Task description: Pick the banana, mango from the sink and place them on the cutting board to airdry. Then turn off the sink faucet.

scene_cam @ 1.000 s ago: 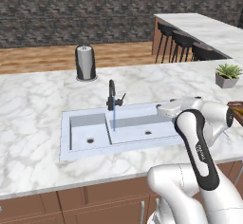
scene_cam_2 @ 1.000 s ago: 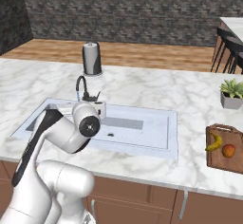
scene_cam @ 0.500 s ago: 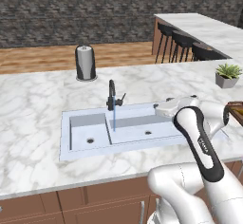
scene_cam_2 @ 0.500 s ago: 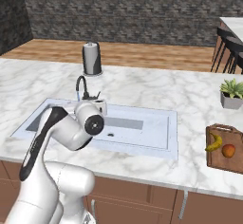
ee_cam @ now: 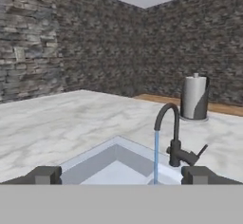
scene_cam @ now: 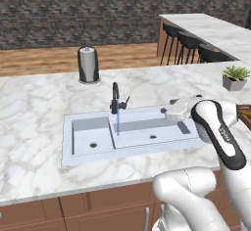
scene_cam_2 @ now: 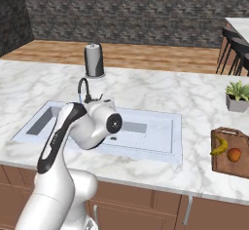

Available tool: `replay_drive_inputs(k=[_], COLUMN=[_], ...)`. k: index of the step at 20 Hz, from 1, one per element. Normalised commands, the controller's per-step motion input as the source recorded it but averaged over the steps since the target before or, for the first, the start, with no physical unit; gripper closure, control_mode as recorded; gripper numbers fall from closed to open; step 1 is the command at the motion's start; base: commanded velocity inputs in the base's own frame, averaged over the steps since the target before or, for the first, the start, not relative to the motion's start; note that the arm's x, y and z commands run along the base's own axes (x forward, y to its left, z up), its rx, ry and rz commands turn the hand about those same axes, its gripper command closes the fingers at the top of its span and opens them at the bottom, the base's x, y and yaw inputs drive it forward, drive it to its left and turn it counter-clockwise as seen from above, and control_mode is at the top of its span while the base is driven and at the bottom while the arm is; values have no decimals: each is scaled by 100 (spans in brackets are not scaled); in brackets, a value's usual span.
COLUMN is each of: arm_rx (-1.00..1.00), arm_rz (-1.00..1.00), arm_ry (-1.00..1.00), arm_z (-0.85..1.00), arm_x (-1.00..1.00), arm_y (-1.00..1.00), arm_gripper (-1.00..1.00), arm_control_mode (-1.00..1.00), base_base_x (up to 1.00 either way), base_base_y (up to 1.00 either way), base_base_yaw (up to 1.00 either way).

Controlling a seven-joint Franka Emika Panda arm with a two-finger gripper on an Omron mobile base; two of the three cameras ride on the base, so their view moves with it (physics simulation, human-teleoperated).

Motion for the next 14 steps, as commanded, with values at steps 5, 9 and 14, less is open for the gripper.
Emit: replay_drive_inputs(k=[5,9,14], arm_rx=[-1,-1,-3], arm_rz=[15,12,4], arm_ry=[0,0,-3], arm_z=[-5,-13,-32], arm_x=[18,25,4], arm_y=[0,0,23], arm_gripper=[-100,-100,-100], arm_control_mode=[-100,-100,-100], base_base_x=[0,0,0], base_base_y=[0,0,0], base_base_yaw=[0,0,0])
